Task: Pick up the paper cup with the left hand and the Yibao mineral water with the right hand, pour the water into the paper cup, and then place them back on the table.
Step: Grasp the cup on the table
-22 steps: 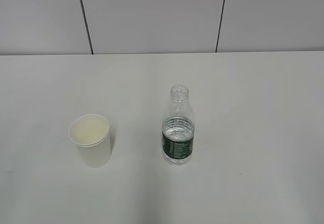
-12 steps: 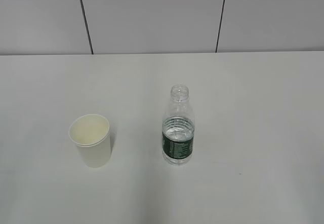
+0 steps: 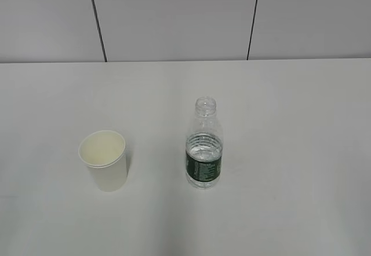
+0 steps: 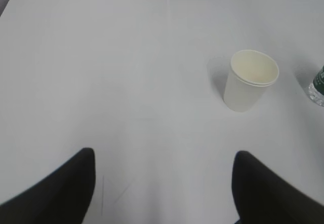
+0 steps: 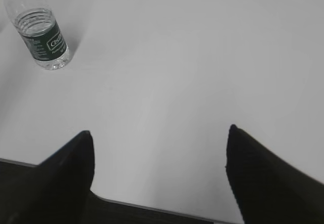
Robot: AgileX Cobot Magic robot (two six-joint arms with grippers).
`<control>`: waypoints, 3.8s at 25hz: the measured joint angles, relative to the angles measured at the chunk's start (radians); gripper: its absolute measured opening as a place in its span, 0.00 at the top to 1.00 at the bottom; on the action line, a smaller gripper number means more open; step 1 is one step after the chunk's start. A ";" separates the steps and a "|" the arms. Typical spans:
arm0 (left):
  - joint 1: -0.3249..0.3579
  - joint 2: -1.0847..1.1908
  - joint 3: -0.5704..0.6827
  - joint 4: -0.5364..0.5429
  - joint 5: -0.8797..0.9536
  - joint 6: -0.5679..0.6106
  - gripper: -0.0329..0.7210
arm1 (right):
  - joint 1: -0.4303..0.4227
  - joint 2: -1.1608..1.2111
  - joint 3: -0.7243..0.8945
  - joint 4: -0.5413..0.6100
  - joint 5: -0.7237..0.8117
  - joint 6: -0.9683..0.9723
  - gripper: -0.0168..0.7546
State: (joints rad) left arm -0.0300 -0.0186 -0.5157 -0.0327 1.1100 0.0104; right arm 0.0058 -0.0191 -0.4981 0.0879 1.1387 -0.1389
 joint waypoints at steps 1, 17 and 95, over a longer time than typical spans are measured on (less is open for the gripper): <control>0.000 0.000 0.000 0.000 0.000 0.000 0.23 | 0.000 0.000 0.000 0.000 0.000 0.000 0.21; 0.000 0.000 0.000 0.000 -0.001 0.000 0.23 | 0.000 0.000 0.000 0.000 0.000 0.000 0.21; 0.000 1.751 0.460 0.383 -2.249 -0.076 0.24 | 0.000 0.000 0.000 0.000 0.000 0.000 0.21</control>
State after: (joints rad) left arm -0.0300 1.7326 -0.0562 0.3503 -1.1388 -0.0656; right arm 0.0058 -0.0191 -0.4981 0.0879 1.1387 -0.1389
